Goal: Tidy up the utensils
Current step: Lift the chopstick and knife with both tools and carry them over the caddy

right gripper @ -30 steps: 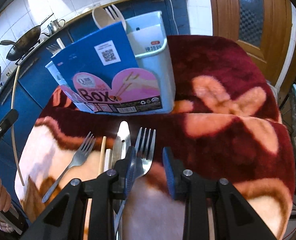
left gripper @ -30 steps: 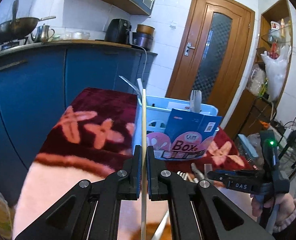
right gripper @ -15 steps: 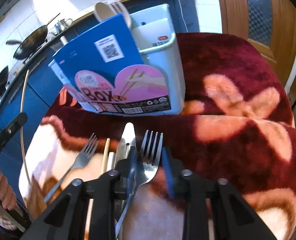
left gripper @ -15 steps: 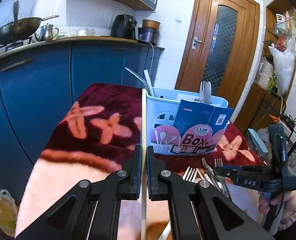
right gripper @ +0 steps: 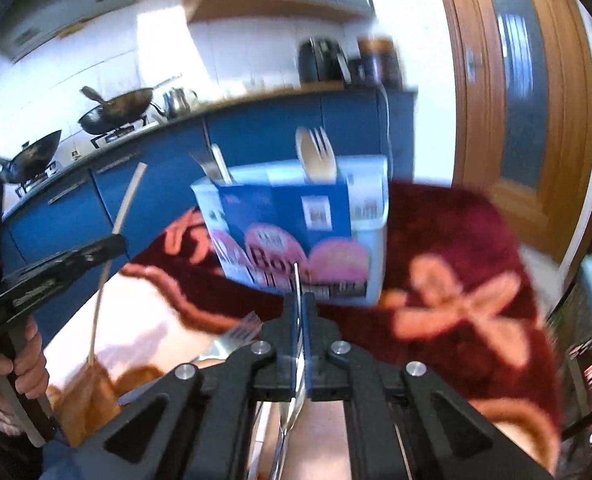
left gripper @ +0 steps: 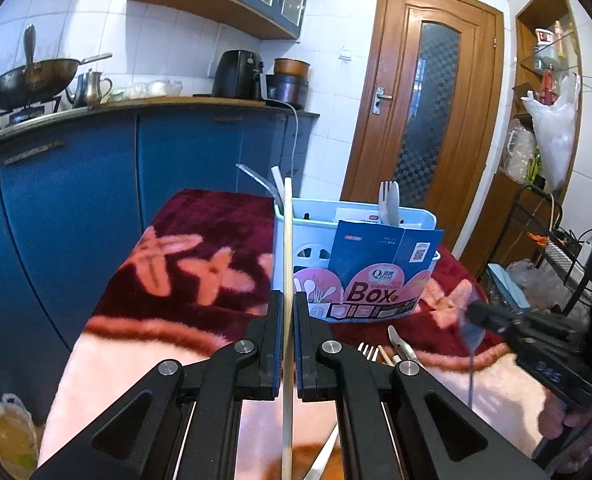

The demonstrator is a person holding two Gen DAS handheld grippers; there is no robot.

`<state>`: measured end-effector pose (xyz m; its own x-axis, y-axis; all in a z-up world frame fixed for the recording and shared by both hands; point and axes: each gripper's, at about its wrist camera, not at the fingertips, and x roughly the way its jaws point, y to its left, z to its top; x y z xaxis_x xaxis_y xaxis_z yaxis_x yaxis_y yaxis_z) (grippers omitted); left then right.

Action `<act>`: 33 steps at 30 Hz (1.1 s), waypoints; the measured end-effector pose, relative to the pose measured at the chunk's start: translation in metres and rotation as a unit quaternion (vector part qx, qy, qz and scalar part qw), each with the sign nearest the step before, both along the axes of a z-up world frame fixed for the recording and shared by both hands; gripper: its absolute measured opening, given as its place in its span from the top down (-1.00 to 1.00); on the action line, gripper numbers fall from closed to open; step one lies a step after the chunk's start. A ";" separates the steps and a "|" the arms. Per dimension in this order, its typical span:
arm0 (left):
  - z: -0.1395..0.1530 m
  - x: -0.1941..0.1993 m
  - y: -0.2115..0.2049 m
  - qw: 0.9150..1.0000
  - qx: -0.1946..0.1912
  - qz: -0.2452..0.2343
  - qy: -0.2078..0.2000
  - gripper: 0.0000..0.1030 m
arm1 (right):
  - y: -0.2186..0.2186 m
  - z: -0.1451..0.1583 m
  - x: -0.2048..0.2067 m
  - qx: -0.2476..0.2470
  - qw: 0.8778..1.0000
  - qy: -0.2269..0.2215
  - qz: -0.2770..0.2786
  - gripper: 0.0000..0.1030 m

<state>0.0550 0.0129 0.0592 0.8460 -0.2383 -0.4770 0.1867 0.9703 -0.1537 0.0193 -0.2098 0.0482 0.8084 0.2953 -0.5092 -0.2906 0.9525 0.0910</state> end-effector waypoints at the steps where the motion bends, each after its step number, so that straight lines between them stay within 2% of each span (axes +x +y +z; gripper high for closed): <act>1: 0.000 0.000 -0.001 1.000 0.000 -0.001 0.000 0.92 | 0.002 0.004 -0.004 -0.002 1.000 -0.010 -0.001 0.94; 10: 0.015 0.000 -0.009 1.000 0.009 -0.007 -0.021 0.92 | 0.000 0.041 -0.026 -0.011 0.993 -0.111 -0.037 0.95; 17: 0.044 0.012 -0.014 0.998 0.006 -0.005 -0.065 0.92 | -0.006 0.071 -0.024 -0.006 0.986 -0.157 -0.061 0.94; 27: 0.093 0.050 -0.016 0.985 -0.046 0.006 -0.164 0.92 | -0.012 0.103 -0.010 -0.016 0.972 -0.213 -0.101 0.94; 33: 0.103 0.082 -0.020 0.975 -0.089 0.021 -0.203 0.92 | -0.010 0.105 0.006 -0.027 0.967 -0.227 -0.115 0.94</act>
